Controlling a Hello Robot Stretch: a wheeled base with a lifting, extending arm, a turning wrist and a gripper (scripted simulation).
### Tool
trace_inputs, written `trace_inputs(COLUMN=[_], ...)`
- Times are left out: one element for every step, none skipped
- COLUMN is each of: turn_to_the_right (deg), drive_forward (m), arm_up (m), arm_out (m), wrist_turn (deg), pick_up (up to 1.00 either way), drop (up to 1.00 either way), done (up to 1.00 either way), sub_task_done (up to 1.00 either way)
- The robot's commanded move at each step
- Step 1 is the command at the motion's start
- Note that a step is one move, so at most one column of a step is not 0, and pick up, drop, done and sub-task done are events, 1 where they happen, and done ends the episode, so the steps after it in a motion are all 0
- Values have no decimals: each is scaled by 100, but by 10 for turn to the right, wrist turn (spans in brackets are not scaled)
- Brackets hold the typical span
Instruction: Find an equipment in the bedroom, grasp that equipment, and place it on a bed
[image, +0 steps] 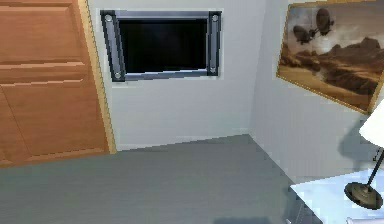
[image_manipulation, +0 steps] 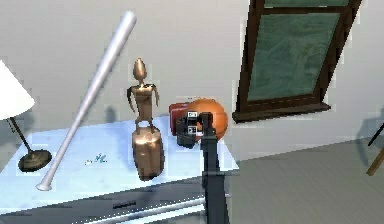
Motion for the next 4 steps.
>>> trace_inputs(turn_to_the_right=[0,0,0,0], drive_forward=[0,0,0,0], arm_up=[22,0,0,0], arm_out=[0,0,0,0], wrist_turn=[0,-450,-450,-450], pick_up=[0,0,0,0], drop=[0,0,0,0], done=[0,0,0,0], sub_task_done=[0,0,0,0])
